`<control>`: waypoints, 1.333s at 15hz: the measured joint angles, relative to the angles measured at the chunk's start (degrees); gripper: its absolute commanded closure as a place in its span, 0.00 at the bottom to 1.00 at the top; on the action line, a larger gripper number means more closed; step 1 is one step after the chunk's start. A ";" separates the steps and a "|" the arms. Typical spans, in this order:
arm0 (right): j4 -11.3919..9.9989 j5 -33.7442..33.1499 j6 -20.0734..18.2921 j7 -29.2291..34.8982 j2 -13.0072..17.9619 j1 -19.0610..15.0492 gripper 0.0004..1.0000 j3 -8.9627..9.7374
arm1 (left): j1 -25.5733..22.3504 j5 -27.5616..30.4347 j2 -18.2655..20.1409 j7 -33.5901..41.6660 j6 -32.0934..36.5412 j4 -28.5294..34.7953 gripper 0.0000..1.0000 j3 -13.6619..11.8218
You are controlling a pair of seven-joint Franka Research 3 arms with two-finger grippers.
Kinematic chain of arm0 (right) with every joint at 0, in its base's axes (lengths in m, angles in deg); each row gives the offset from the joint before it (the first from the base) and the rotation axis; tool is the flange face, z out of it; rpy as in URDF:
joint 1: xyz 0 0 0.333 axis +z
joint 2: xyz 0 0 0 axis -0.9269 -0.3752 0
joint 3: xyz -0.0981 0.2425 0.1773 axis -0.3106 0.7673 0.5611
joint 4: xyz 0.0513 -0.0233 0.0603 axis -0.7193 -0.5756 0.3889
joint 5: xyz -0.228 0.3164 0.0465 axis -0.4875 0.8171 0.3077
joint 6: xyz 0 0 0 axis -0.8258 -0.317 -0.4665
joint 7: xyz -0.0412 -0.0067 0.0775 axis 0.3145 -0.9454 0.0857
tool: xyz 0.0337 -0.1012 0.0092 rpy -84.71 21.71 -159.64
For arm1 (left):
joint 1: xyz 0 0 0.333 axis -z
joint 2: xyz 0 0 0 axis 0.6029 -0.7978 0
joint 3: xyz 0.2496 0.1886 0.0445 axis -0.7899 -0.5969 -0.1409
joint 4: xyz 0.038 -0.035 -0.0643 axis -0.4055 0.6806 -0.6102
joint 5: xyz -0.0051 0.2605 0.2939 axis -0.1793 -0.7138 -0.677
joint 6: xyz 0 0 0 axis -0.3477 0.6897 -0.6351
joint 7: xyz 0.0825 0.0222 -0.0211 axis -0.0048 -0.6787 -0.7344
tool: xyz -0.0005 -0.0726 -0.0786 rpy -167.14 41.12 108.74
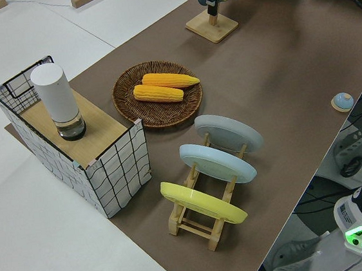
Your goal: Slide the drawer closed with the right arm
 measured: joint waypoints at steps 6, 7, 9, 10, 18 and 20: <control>0.00 0.00 -0.20 -0.08 0.24 0.00 1.00 -0.02 | 0.00 0.00 0.00 0.00 0.00 0.00 0.01 0.00; 0.00 0.00 -0.20 -0.09 0.27 0.00 1.00 -0.02 | 0.00 0.00 0.00 0.00 0.00 0.00 0.01 0.00; 0.00 0.00 -0.20 -0.10 0.32 0.00 1.00 -0.02 | 0.00 0.00 0.00 0.00 0.00 0.00 0.01 0.00; 0.00 0.00 -0.21 -0.11 0.36 0.00 1.00 -0.02 | 0.00 0.00 0.00 0.00 0.00 0.00 0.01 0.00; 1.65 0.00 -1.33 -0.11 3.32 0.09 1.00 0.12 | 0.00 0.00 0.00 0.00 0.00 0.00 0.01 0.00; 2.38 0.00 -2.95 0.70 4.66 0.60 1.00 0.16 | 0.00 0.00 0.00 0.00 0.00 0.00 0.01 0.00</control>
